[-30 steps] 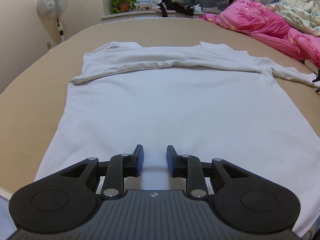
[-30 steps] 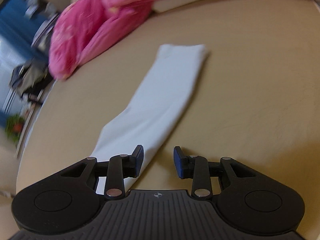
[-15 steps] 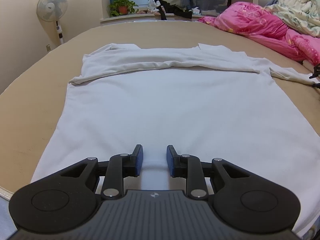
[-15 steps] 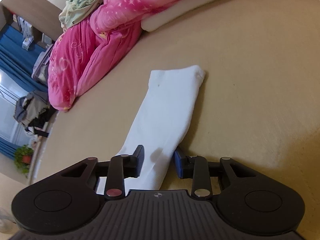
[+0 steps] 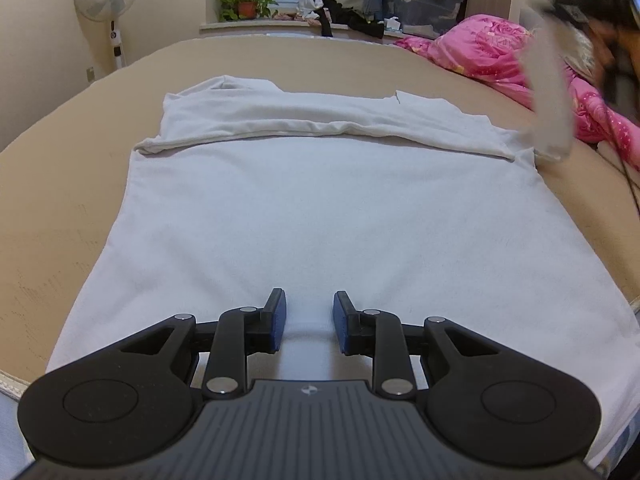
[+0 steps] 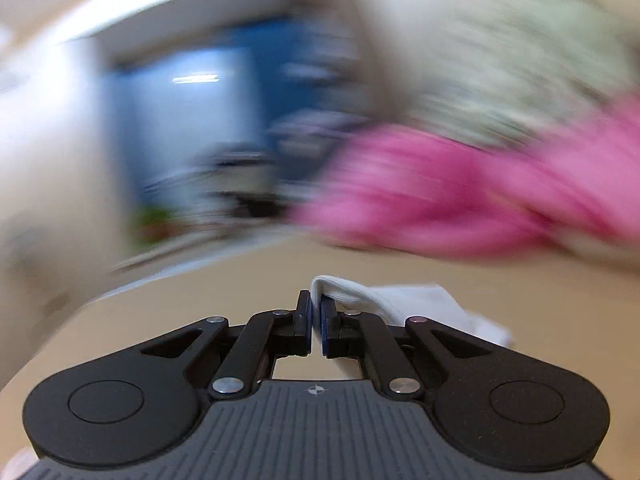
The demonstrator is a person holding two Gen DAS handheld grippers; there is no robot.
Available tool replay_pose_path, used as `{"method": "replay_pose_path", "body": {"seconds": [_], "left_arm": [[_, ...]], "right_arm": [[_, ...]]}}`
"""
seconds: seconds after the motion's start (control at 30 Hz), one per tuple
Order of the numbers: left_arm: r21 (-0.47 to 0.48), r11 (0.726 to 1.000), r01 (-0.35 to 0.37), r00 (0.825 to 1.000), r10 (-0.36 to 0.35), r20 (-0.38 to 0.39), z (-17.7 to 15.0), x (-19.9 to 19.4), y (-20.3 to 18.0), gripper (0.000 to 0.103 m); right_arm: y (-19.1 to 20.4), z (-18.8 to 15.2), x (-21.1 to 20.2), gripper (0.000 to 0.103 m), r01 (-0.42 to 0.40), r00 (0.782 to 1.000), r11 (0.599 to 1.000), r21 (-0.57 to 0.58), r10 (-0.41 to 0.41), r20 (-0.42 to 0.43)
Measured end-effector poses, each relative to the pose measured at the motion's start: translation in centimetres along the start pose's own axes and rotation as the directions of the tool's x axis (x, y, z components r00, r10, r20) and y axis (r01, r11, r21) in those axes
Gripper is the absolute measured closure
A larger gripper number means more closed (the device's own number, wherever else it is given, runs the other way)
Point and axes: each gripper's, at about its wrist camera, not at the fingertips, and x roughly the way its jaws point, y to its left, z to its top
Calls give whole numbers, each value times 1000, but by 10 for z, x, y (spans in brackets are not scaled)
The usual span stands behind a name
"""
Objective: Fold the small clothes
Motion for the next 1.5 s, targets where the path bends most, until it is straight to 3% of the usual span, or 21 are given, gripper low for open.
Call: {"method": "replay_pose_path", "body": {"seconds": [0.07,0.13,0.17,0.27,0.33,0.37,0.47,0.57,0.67,0.73,0.8,0.87,0.97,1.1,1.13,1.17,1.2,1.27,1.37,1.43,1.5], "left_arm": [[-7,1000,17,1000,-17,-7,1,0,2,74],[-18,999,41,999,-41,-22,3,0,6,73],[-22,998,52,998,-53,-30,4,0,8,72],[-46,996,82,995,-84,-51,7,0,14,72],[-81,992,94,993,-99,-60,10,0,18,72],[-96,991,96,993,-102,-64,11,-1,19,72],[-157,983,97,991,-109,-71,23,-3,26,72],[-235,968,92,995,-95,-2,52,-6,43,72],[-275,957,98,994,-82,70,92,3,60,76],[-285,954,96,993,-70,100,119,20,71,76],[-311,947,84,994,-58,93,140,42,80,76],[-343,937,62,997,-41,68,157,71,89,76],[-353,936,-19,1000,23,7,173,115,99,74],[-372,927,-36,999,29,-24,179,147,103,74],[-352,936,-22,1000,13,-28,180,151,101,80],[-318,948,-1,999,-11,-37,180,154,97,96],[-264,964,3,999,-12,-33,182,152,93,102],[-181,983,-14,999,20,31,187,132,92,102],[-255,967,-26,993,55,108,187,97,118,102],[-244,964,-102,987,128,93,181,86,131,102],[-219,968,-122,989,136,51,177,85,142,101]], "right_arm": [[70,-23,-3,95,-218,971,976,-4,217,-97],[115,-56,3,74,-358,896,932,52,358,-261],[134,-77,5,66,-379,851,922,77,380,-363],[142,-110,2,65,-339,753,927,159,369,-545],[132,-111,-8,65,-292,715,943,160,326,-618],[124,-105,-15,65,-270,710,952,147,300,-637],[98,-80,-33,60,-190,709,976,108,213,-672],[57,-66,-55,55,-74,754,987,146,151,-639],[27,-79,-62,55,15,798,975,222,122,-590],[20,-93,-57,56,104,790,975,195,38,-612],[18,-94,-52,56,76,806,974,214,67,-588],[22,-97,-46,57,52,805,987,151,48,-591],[21,-102,-39,56,55,786,986,158,54,-616],[25,-107,-32,56,35,767,984,176,86,-636],[27,-107,-31,56,28,766,986,163,84,-637],[29,-107,-30,56,23,767,988,154,81,-637],[29,-107,-30,56,21,768,988,151,81,-636],[29,-106,-29,56,23,771,987,157,83,-631],[26,-103,-25,56,32,786,984,176,84,-613],[24,-99,-22,56,34,803,981,189,86,-590],[23,-95,-19,56,29,814,979,203,95,-572]]}}
